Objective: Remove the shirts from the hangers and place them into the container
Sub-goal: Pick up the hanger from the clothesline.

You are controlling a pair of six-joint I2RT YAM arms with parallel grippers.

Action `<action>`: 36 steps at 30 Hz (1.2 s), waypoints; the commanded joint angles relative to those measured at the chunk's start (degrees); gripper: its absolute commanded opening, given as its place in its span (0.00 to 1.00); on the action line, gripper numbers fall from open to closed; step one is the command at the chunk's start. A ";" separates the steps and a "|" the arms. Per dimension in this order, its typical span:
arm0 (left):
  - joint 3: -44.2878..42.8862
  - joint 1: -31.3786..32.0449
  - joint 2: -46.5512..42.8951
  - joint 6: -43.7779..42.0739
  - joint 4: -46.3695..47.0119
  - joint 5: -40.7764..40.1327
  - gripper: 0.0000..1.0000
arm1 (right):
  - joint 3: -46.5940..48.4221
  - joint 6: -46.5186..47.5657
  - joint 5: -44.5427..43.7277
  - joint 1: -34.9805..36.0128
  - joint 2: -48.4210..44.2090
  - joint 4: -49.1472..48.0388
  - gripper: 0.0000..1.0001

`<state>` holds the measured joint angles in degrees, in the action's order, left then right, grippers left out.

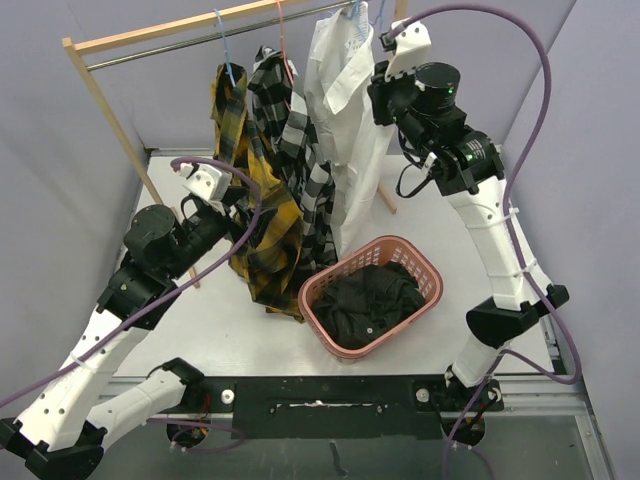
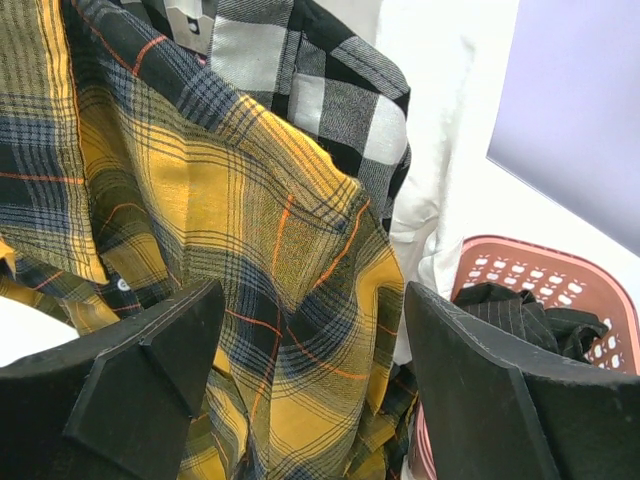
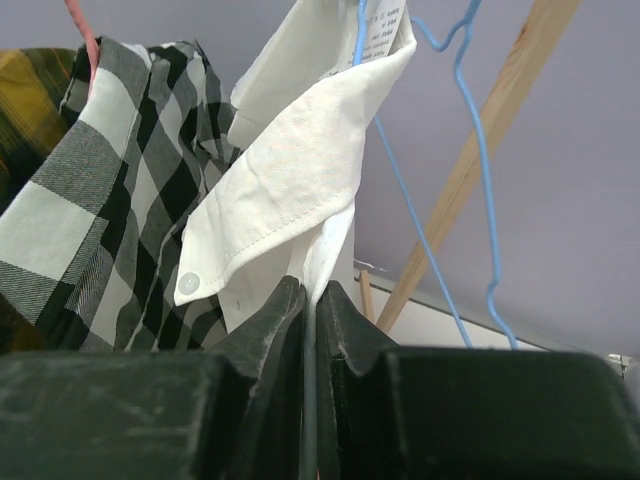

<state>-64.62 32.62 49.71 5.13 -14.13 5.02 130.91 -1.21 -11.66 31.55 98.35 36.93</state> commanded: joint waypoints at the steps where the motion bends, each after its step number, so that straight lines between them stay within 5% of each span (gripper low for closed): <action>1: -0.25 -0.12 -0.43 -0.39 4.28 0.54 0.72 | 3.60 2.00 -1.62 0.25 -3.49 -9.99 0.00; 11: -0.23 -0.15 -0.09 -0.96 4.70 1.51 0.76 | 6.51 3.63 -0.91 0.43 -5.99 -6.43 0.00; 22: -3.83 -0.10 1.75 -1.65 6.34 10.60 0.84 | -11.76 2.55 2.04 0.40 -24.19 0.59 0.00; 36: -25.37 -0.07 18.94 -4.36 4.24 19.94 0.89 | -15.72 -0.79 10.59 0.38 -37.41 25.29 0.00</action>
<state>-81.78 32.62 64.62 2.85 -12.78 22.44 113.56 -0.86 -3.97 31.59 62.94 57.23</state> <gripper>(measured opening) 0.884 0.063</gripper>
